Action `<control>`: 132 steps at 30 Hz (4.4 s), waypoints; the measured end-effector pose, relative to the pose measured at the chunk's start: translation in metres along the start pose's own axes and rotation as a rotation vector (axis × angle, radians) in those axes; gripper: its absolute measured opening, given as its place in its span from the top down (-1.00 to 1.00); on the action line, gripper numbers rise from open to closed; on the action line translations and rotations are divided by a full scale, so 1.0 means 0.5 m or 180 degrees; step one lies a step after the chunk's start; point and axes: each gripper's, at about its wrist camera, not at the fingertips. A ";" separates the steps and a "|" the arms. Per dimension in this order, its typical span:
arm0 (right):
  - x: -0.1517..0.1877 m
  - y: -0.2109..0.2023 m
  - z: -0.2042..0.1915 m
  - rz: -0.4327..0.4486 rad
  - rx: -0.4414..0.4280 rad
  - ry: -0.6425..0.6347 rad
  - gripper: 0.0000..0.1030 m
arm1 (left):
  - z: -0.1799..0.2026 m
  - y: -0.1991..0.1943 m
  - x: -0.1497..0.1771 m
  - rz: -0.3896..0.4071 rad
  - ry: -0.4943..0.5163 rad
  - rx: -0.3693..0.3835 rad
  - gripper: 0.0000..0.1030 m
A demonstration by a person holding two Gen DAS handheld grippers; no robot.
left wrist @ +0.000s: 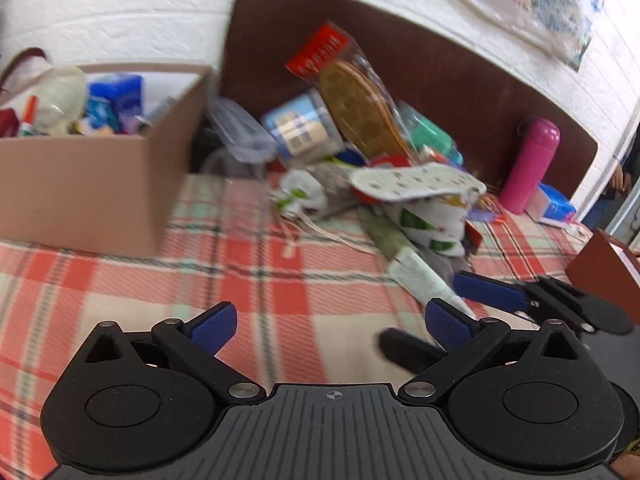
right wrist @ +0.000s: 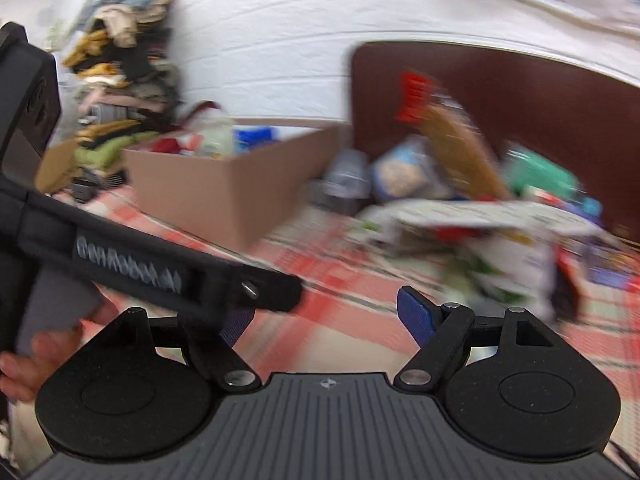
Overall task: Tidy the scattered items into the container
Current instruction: 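Withdraw the left gripper to the table while the right gripper approaches the blue net handle, then close the right gripper on the blue net handle while the left gripper approaches the cream tube, then grasp the green-and-white cream tube with the left gripper while the right gripper lifts the net, then carry the tube in the left gripper and net in the right gripper to the cardboard box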
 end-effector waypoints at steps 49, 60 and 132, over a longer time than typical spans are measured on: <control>0.134 -0.134 0.145 -0.0793 0.0369 0.0612 0.28 | 0.083 0.143 -0.003 -0.0618 -0.0194 0.0060 0.43; 0.110 -0.173 0.157 -0.0723 0.0538 0.0472 0.26 | 0.161 0.223 -0.038 -0.0696 0.0042 0.0289 -0.03; 0.093 -0.099 0.180 -0.0744 0.0075 0.0996 0.97 | 0.111 0.142 0.055 -0.0762 0.0149 -0.0142 0.28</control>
Point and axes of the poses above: each gripper's, at about its wrist camera, not at the fingertips, and y roughly the way its jaws point, z to its right, x to its underside, and after that the axes turned 2 degrees about z, right-handed
